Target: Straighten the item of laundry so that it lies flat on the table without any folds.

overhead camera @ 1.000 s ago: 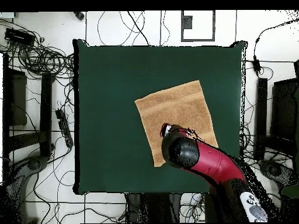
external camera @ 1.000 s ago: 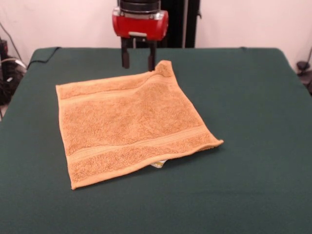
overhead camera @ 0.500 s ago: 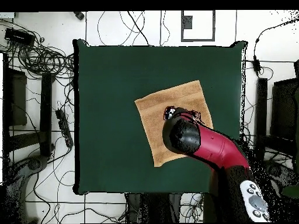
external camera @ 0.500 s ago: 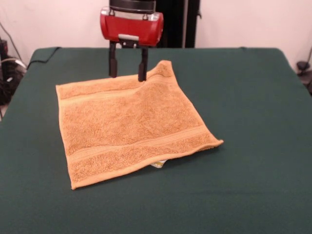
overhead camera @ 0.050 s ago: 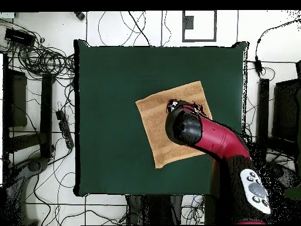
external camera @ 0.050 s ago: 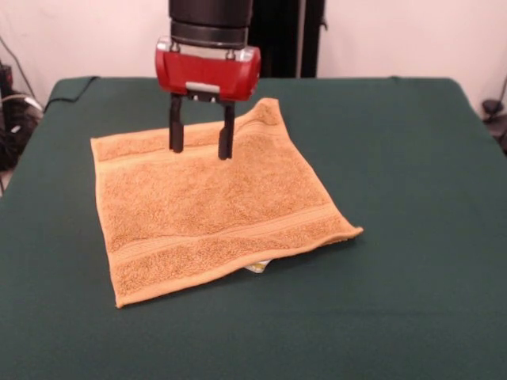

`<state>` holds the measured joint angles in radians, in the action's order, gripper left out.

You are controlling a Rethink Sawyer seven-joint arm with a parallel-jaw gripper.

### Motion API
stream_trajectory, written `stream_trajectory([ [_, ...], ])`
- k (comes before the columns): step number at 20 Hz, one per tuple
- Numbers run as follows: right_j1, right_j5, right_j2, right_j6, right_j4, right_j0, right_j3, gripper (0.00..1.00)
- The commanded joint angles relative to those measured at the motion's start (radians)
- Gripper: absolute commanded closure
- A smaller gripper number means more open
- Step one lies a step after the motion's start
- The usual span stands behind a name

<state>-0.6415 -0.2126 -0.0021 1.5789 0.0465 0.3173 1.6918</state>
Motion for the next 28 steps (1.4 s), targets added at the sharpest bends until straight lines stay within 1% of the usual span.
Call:
stream_trajectory([
  [1, 0.150, -0.028, 0.095, 0.125, 0.011, -0.020, -0.078, 0.00],
  [6, 0.158, -0.007, 0.124, 0.124, 0.005, 0.000, -0.070, 0.00],
  [10, 0.160, -0.010, 0.130, 0.127, 0.006, 0.001, -0.071, 0.00],
  [15, 0.160, -0.010, 0.131, 0.145, 0.019, -0.015, -0.069, 0.00],
  [22, 0.171, 0.041, 0.143, 0.195, 0.042, -0.040, -0.050, 0.00],
  [28, 0.187, 0.058, 0.165, 0.212, 0.058, -0.042, -0.052, 0.00],
])
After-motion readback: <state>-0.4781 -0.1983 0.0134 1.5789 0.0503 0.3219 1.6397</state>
